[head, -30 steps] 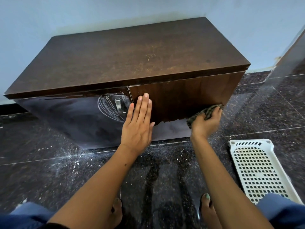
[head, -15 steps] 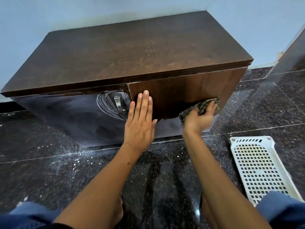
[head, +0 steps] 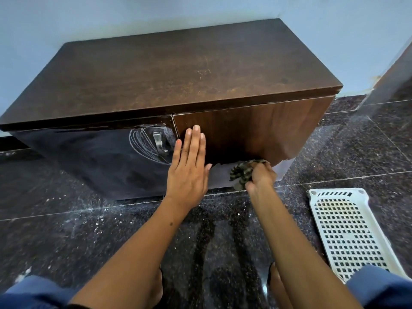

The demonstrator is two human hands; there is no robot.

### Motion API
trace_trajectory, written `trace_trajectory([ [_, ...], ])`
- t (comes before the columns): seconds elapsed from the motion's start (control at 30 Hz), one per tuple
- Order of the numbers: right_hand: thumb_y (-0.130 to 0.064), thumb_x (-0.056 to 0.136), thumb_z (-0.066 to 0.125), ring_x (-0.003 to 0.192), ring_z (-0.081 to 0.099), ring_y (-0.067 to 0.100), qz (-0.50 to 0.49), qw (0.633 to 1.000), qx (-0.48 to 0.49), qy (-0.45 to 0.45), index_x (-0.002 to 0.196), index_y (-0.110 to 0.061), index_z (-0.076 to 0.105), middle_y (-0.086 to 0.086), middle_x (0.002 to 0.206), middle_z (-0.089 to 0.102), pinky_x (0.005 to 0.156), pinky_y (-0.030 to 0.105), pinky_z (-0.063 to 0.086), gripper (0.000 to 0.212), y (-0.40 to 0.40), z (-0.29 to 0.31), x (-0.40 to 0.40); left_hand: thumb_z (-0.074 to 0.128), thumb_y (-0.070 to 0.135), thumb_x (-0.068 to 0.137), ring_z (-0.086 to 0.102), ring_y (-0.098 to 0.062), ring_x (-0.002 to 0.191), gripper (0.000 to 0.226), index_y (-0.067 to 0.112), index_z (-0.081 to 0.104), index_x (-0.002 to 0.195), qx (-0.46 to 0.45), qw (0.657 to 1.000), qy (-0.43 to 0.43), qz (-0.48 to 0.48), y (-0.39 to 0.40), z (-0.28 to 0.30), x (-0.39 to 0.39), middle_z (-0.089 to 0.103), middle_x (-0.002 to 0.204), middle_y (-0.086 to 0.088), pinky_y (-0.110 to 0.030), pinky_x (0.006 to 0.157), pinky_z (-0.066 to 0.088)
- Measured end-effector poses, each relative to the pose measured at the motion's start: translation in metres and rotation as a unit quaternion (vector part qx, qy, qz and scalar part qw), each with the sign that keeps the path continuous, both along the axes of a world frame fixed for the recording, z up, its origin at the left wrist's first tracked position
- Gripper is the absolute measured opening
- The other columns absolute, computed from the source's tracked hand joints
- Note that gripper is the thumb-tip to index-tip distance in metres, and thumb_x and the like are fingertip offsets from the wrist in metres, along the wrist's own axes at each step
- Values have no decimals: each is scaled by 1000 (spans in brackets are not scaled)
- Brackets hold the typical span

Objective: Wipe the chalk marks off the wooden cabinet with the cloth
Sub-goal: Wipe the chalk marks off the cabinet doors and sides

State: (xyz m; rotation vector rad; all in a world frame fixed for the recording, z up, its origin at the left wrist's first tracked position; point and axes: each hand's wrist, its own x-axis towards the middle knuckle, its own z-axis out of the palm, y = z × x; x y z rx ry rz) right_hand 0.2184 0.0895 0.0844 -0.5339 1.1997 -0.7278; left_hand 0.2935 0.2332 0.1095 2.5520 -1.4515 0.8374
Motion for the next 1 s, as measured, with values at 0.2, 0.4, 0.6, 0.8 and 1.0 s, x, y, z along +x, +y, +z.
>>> trace_trajectory([
  [0.2, 4, 90, 46, 78, 61, 24, 63, 998, -25, 0, 110, -12, 55, 13, 99, 62, 72, 35, 54, 27, 31, 2, 20, 26, 31, 99, 6, -32, 145, 61, -5, 14, 147, -20, 1000, 11, -12, -1, -2, 0, 3, 154, -20, -45, 119, 5],
  [0.4, 4, 90, 43, 112, 57, 32, 89, 989, -73, 89, 133, -2, 46, 18, 127, 57, 100, 44, 46, 44, 23, -6, 5, 28, 31, 99, 6, -33, 144, 62, -5, 12, 147, -5, 1000, -5, -17, 1, 0, 2, 3, 154, -20, -44, 118, 4],
  [0.6, 4, 90, 47, 110, 56, 23, 114, 984, -130, 41, 141, -10, 39, 10, 127, 56, 99, 40, 47, 53, 60, 6, 24, 31, 29, 98, 4, -32, 144, 62, -4, 11, 147, -28, 999, 18, -11, -2, -4, 1, 1, 154, -18, -46, 118, 2],
  [0.8, 8, 88, 43, 93, 58, 22, 32, 993, -63, 95, 125, -1, 54, 13, 116, 62, 86, 28, 48, 39, 7, -10, -7, 27, 32, 99, 4, -31, 145, 62, -3, 9, 147, 3, 1000, -19, -15, 5, -3, 7, 2, 155, -18, -46, 118, 1],
  [1.0, 2, 89, 48, 110, 56, 21, 6, 988, -138, 73, 142, -9, 40, 7, 128, 56, 99, 33, 45, 54, 29, -2, 16, 30, 30, 98, 6, -33, 144, 62, -5, 12, 146, -34, 999, 3, -7, -3, -7, 0, 2, 154, -20, -46, 118, 4],
])
